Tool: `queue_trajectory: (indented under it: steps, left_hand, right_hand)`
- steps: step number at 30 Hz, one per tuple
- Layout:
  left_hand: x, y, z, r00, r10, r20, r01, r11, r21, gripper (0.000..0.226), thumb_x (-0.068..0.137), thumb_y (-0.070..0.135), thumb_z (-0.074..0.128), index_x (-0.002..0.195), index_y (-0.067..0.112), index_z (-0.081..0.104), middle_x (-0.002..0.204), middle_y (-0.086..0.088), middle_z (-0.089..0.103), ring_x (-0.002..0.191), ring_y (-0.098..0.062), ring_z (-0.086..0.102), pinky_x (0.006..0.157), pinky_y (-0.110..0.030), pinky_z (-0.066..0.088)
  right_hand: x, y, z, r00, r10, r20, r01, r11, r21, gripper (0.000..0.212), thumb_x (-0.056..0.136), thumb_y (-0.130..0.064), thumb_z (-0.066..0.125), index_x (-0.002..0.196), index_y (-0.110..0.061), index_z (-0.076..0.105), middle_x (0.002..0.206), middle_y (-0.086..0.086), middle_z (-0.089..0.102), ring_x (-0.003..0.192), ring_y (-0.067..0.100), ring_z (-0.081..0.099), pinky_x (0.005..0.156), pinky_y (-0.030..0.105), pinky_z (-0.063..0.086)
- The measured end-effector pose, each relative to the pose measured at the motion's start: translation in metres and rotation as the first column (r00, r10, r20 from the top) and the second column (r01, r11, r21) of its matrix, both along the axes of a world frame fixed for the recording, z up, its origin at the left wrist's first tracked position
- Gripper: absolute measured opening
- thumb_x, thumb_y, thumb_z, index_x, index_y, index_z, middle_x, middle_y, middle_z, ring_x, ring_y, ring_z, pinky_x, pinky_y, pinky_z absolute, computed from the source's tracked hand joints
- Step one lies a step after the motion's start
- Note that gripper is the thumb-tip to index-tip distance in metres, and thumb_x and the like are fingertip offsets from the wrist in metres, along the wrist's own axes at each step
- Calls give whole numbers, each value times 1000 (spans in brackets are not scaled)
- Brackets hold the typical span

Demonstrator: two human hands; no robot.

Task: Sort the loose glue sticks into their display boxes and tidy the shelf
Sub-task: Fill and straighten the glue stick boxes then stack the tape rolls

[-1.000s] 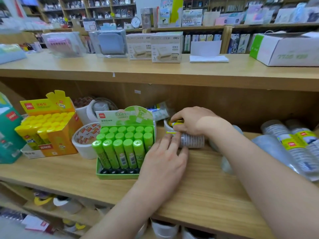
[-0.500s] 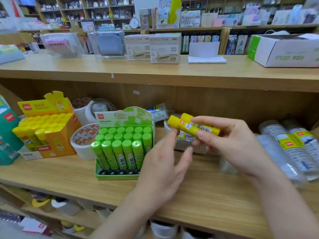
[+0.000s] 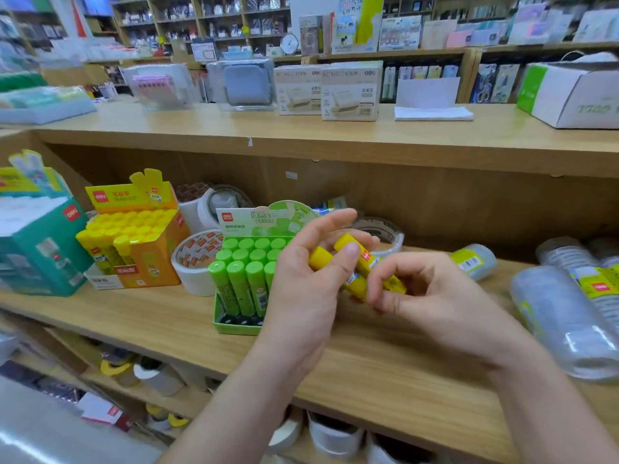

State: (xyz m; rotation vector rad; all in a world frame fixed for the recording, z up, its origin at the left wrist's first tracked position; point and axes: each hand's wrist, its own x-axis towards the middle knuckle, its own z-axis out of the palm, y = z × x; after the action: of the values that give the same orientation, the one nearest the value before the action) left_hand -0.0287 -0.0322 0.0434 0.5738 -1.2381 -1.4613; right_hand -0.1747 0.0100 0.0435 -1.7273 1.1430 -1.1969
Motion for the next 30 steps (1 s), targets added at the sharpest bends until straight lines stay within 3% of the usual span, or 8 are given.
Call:
queue_trajectory:
  steps: [4,7,10,12,15,18,21,30]
  left_hand:
    - [19,-5,9,995,104,-9,-104,992,-74,27,86,8,58,111,17,62,88,-8,67,89,-27,70,81,-46,55]
    - [38,-12,7,923,260,285,-149,921,-359,25,96,5,52,113,22,59,79,1,63,72,-13,67,69,-33,55]
    - [38,-4,-1,676,462,575,7,776,-631,28,94,10,54,116,26,59,72,16,56,65,5,55,62,-9,40]
    - [35,2,-6,501,609,615,109,660,-743,35,88,22,51,121,28,58,85,13,64,77,0,60,70,-21,48]
    - [35,3,-14,228,658,718,239,677,-696,44,91,32,44,135,33,43,102,2,63,91,-27,63,77,-41,52]
    - [38,-1,-19,34,720,693,306,653,-693,39,78,28,65,116,26,59,76,2,61,55,-28,63,46,-35,51]
    - [35,-5,-28,57,757,651,304,608,-734,36,66,25,74,101,22,64,61,3,54,35,-26,52,31,-30,39]
    - [-13,-2,-23,272,654,706,304,637,-708,44,85,11,53,127,20,50,99,-5,60,68,-40,62,53,-44,50]
  right_hand:
    - [5,-6,12,968,6,250,-33,994,101,17,76,1,65,72,-15,60,92,5,71,85,17,66,75,27,55]
    - [-1,-28,17,956,-281,-85,276,959,-66,27,83,6,58,84,-21,59,99,-3,69,97,12,64,82,20,48]
    - [4,-65,23,729,-383,-567,251,921,-299,43,84,-7,57,123,-25,54,119,-10,56,113,10,51,97,24,39]
    - [12,-91,23,589,-313,-745,196,950,-244,62,84,-14,57,141,-28,37,137,-2,45,127,21,40,105,37,36]
    - [22,-119,22,381,-231,-895,265,955,-134,68,90,-17,55,146,-37,22,136,4,43,126,29,40,96,44,41]
    - [23,-129,19,297,-259,-919,277,944,-177,53,90,-17,58,138,-26,38,126,8,53,117,33,52,87,43,48]
    - [21,-124,23,297,-333,-895,307,921,-240,20,90,-19,60,107,-13,51,113,12,58,106,36,57,76,38,45]
    - [-38,-48,28,215,-476,-853,667,710,-228,33,90,-31,60,115,-14,48,110,10,43,108,30,44,73,34,35]
